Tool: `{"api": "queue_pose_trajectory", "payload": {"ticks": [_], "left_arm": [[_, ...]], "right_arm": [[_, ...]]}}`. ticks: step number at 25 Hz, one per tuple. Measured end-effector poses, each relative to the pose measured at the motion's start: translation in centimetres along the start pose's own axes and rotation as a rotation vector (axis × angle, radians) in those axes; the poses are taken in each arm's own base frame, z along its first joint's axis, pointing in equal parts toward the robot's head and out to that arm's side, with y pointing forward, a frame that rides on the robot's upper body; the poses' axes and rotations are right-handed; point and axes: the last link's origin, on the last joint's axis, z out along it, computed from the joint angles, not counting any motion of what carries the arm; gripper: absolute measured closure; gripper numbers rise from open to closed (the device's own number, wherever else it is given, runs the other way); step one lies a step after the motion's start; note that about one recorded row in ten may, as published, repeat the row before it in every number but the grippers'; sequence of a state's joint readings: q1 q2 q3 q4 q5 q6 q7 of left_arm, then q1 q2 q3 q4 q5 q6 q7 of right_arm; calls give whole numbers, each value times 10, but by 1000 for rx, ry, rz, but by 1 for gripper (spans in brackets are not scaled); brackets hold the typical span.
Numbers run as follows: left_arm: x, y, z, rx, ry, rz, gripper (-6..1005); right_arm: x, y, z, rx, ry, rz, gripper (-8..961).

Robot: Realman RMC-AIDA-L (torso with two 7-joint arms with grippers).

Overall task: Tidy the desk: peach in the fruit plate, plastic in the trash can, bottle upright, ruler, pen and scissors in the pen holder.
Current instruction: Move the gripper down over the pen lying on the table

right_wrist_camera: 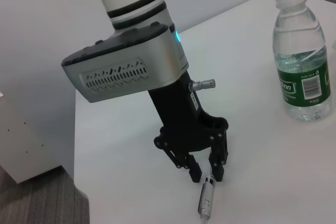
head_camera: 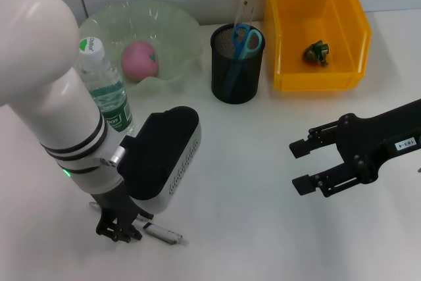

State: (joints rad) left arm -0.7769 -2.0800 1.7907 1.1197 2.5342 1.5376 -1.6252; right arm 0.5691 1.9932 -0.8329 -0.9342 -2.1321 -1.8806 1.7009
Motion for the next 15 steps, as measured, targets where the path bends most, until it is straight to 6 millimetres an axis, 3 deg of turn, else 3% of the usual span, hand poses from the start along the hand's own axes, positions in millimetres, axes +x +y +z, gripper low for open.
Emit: {"api": "queue_pose_trajectory", "payload": {"ticks": [15], "left_arm": [[-1,-1,1,8,-11,2,709]], "right_arm": [[0,1,1,-8,10,15,192]]}}
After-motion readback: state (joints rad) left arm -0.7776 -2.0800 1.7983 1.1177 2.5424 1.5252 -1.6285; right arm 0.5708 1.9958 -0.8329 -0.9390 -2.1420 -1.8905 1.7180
